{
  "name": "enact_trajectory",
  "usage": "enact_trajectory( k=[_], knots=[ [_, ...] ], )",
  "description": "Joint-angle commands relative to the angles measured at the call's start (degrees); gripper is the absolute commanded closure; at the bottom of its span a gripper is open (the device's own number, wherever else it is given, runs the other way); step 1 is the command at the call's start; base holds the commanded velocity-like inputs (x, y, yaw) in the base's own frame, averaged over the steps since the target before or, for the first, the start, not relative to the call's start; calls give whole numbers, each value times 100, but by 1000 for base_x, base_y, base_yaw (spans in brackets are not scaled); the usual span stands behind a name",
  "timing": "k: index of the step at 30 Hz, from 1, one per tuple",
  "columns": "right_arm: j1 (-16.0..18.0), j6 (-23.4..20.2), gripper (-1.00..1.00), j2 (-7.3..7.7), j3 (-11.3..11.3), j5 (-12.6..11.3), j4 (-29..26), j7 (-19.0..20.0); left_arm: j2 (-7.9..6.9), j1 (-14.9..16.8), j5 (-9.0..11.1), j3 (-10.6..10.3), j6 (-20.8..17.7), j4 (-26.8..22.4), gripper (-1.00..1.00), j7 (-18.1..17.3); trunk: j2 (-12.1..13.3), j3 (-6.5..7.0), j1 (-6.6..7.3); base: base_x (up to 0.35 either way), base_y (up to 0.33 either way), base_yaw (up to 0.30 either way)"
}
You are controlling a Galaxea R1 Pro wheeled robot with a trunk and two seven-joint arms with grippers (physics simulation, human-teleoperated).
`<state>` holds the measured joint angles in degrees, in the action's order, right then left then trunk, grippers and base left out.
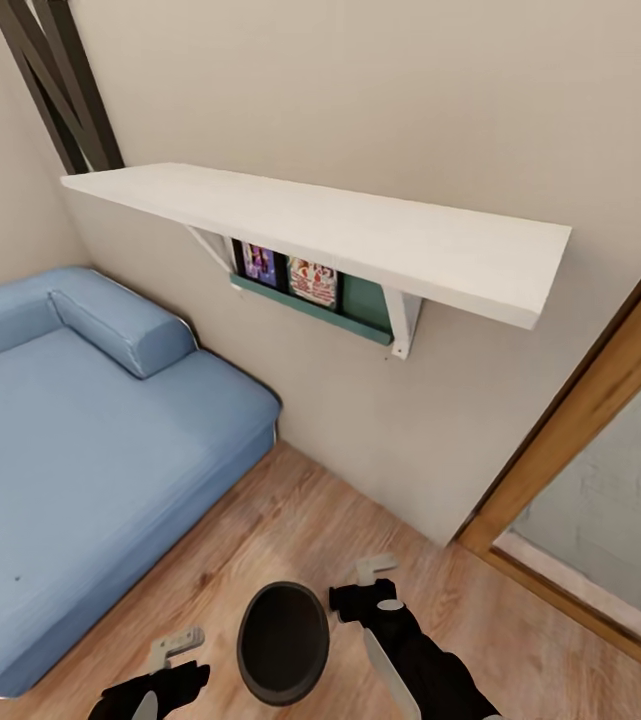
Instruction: Place each of the two pumpkins and all three candles from the living room inside a cabinet in the living room (use any cabinet), then make sure every cabinet is closed, and position the cauldron so it is next to a table in the living room.
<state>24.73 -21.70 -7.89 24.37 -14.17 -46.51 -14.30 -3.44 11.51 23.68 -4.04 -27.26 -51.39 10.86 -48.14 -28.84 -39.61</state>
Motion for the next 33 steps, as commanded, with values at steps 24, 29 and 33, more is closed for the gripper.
enact_trajectory(
  k=[24,29,33],
  knots=[
    [5,-18,-100,3,24,-53,-7,-56,-8,1,67,-18,-17,-11,-100,39,-5,79,-1,74,117,-109],
    [5,-18,-100,2,24,-51,-7,-56,-8,1,67,-18,-17,-11,-100,37,-5,80,-1,192,142,-6],
    [5,-18,-100,2,24,-52,-7,-56,-8,1,67,-18,-17,-11,-100,37,-5,80,-1,108,90,-1]
  ],
)
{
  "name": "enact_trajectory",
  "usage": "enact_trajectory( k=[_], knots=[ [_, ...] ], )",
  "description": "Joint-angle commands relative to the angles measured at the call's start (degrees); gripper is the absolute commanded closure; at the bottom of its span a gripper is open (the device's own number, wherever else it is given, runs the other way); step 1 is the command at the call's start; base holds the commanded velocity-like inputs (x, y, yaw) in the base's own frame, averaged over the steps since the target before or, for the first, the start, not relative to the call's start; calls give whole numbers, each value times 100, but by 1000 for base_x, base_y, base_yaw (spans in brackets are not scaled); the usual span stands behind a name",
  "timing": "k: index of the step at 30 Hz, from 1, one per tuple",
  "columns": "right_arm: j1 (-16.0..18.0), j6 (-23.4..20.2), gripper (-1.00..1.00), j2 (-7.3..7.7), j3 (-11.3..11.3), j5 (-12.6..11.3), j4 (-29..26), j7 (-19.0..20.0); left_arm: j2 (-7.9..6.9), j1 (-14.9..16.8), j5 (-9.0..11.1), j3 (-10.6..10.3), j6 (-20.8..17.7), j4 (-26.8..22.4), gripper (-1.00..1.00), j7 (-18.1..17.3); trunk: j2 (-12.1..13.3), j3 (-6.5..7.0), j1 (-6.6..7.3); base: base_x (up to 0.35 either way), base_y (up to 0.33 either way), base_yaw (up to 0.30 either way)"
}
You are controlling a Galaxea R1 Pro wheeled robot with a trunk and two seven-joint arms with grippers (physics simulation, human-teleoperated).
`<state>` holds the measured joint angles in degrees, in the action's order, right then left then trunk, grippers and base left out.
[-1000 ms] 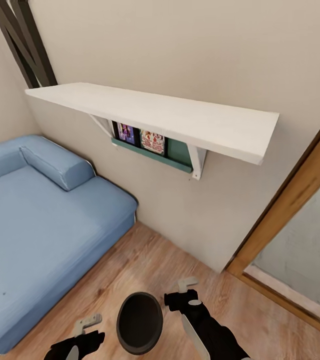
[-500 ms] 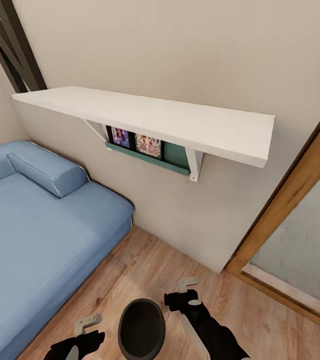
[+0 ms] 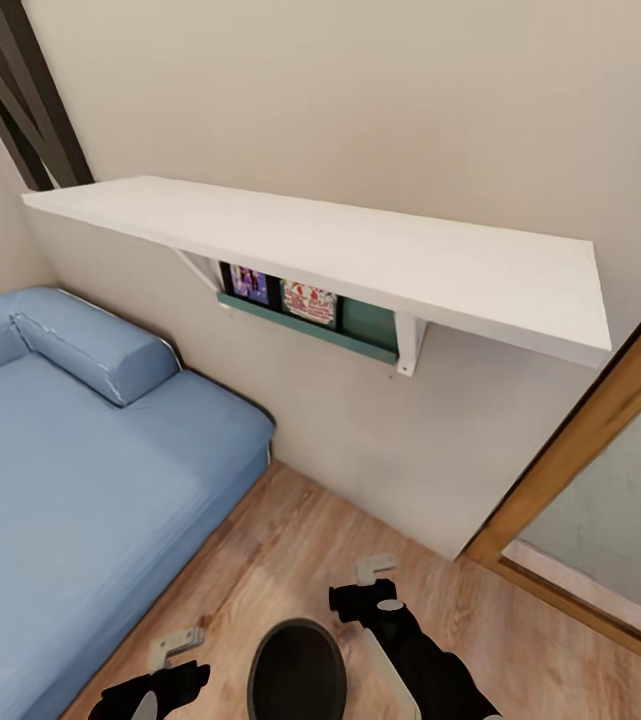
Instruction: Place each of the two pumpkins and all three candles from the living room inside a cabinet in the living room (use any cabinet), then make sure every cabinet is closed, and position the cauldron so it is next to a table in the living room.
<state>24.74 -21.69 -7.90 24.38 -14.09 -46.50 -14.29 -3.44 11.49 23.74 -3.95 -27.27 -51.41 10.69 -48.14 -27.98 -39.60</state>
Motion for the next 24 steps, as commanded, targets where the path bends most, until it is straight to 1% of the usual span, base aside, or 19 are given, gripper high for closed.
enact_trajectory(
  k=[1,7,15,17,20,24],
  knots=[
    [5,-19,-100,5,23,-60,-9,-56,-8,2,58,-27,-16,-9,-100,56,-5,-6,-2,175,111,-1],
    [5,-19,-100,5,23,-59,-9,-56,-8,2,58,-27,-16,-9,-100,51,-5,-6,-2,134,46,0],
    [5,-26,-100,6,30,-53,-9,-56,-8,2,54,-27,-16,-9,-100,43,-5,-6,-2,-16,24,0],
    [5,-54,-100,4,60,-52,-9,-56,-8,2,53,-27,-16,-9,-100,41,-5,-6,-2,-7,6,0],
    [5,-38,-100,6,164,-51,-9,-56,-9,2,56,-27,-19,-9,-100,39,-5,-6,-2,-3,3,0],
    [5,-29,-100,7,205,-58,-9,-56,-8,4,64,-27,-23,-9,-100,39,-5,-6,-2,-1,1,0]
  ],
)
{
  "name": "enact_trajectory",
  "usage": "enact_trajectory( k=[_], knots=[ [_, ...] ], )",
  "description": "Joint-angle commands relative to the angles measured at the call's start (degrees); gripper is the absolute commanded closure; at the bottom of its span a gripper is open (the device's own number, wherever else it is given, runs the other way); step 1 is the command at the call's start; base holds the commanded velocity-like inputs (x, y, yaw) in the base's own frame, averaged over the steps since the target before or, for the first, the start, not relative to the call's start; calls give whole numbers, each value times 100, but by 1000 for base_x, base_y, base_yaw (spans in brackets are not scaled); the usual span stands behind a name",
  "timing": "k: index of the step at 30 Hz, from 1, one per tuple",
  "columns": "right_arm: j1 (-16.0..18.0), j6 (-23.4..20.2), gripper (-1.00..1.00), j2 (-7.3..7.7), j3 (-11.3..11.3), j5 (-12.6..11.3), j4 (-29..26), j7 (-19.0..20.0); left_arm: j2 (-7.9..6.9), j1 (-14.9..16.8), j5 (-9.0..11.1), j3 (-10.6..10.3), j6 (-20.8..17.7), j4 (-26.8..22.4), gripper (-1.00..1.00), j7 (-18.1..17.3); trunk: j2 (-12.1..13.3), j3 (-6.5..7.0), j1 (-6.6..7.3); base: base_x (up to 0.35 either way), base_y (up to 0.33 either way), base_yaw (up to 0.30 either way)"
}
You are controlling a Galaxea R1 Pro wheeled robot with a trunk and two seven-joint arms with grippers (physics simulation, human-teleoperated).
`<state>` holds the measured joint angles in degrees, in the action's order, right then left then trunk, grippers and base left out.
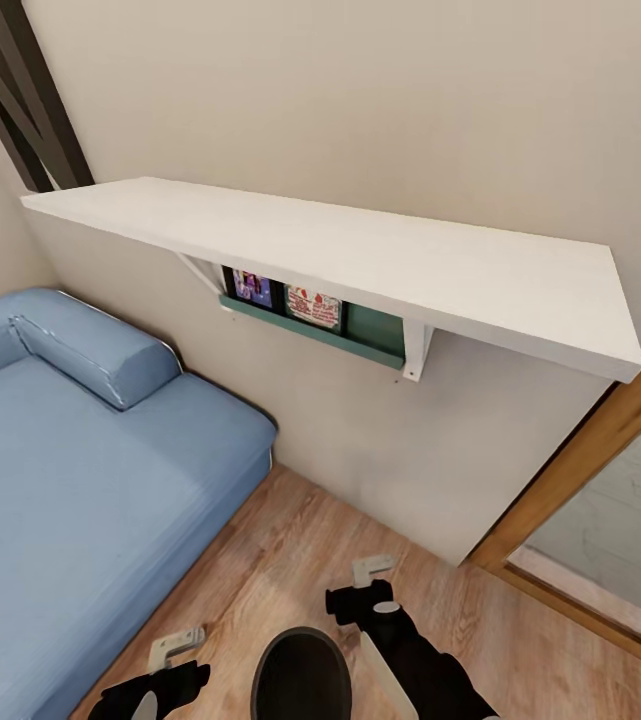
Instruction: Place each of the two pumpkins and all three candles from the living room inside a cabinet in the living room (use any cabinet), then make sure every cabinet is closed, and position the cauldron so it is next to a table in the living room.
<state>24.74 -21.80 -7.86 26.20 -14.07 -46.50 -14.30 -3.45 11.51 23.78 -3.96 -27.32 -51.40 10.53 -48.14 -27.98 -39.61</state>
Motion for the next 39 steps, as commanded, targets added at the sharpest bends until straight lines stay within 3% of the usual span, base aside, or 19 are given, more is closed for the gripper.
enact_trajectory(
  k=[1,6,30,33,39],
  knots=[
    [5,-18,-100,4,31,-65,-8,-56,-10,1,74,-26,-17,-10,-100,52,-5,-6,-1,0,0,0],
    [5,-42,-100,2,45,-79,-8,-56,-15,2,97,-26,-23,-10,-100,50,-5,-6,-1,0,0,0],
    [7,-204,-100,-46,53,-124,121,-16,-6,9,54,-26,-27,-10,-100,45,-968,-437,-528,0,0,0],
    [37,-709,-100,-93,46,-129,499,2,2,9,47,-26,-27,-10,-100,45,-1088,-491,-594,0,0,0],
    [59,-989,-100,-120,44,-131,642,7,19,9,31,-36,-20,-8,-100,45,-1328,-599,-726,0,0,0]
  ],
)
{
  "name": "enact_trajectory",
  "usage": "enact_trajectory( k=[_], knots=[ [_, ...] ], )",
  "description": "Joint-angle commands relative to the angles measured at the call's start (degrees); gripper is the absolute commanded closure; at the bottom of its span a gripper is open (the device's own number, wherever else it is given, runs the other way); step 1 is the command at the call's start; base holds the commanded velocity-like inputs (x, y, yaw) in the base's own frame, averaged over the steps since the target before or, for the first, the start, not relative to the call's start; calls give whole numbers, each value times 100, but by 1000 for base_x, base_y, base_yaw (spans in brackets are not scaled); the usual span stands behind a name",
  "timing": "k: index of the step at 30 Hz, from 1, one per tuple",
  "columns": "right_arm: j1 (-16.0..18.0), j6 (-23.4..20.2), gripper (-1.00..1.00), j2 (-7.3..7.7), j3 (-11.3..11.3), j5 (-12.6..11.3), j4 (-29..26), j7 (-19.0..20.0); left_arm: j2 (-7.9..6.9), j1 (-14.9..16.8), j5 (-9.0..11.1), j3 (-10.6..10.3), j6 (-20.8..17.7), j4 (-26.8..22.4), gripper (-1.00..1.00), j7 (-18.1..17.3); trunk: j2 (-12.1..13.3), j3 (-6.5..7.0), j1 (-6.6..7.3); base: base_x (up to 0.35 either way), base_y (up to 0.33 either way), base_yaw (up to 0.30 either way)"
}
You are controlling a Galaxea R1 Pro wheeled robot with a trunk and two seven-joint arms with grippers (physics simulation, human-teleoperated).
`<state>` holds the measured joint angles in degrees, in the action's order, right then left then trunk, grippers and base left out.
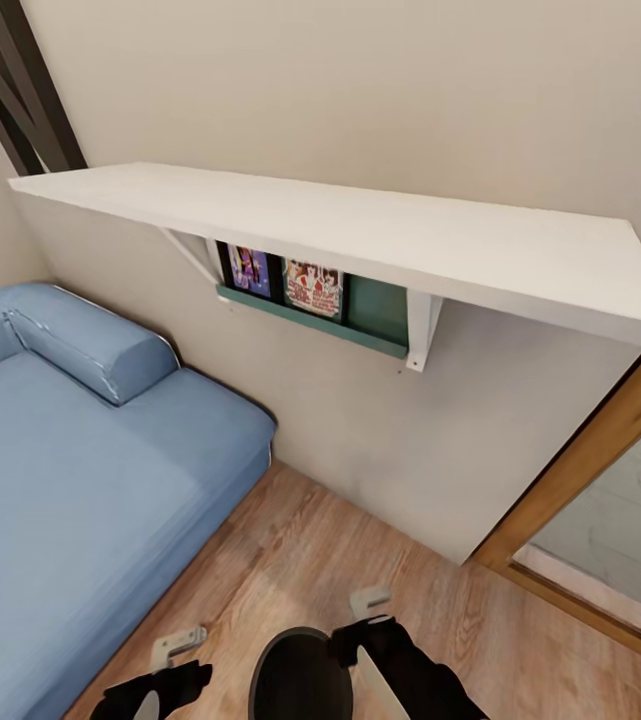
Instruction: Place each of the two pumpkins and all three candles from the living room inside a cabinet in the living room (use any cabinet), then make sure every cabinet is closed, and position the cauldron so it is next to a table in the living room.
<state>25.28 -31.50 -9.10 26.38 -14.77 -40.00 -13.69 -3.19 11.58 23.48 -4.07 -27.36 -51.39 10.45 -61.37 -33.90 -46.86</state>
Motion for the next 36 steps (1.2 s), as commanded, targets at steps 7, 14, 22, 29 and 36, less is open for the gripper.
enact_trajectory(
  k=[7,14,22,29,36],
  knots=[
    [8,-62,-100,4,24,-54,24,-55,8,2,48,-61,23,39,-100,54,-286,-131,-155,0,0,0],
    [8,-48,-100,4,22,-52,40,-50,17,2,43,-83,91,95,-100,47,-567,-257,-308,0,0,0],
    [6,-25,-100,9,24,-52,51,-46,27,46,36,-86,145,151,-100,51,-888,-401,-484,0,0,0],
    [4,-23,-100,12,20,-45,57,-46,28,307,42,-87,373,689,-100,46,-1168,-526,-638,0,0,0],
    [3,-22,-100,13,22,-38,62,-46,28,356,41,-155,482,792,-100,45,-1449,-652,-792,0,0,0]
  ],
)
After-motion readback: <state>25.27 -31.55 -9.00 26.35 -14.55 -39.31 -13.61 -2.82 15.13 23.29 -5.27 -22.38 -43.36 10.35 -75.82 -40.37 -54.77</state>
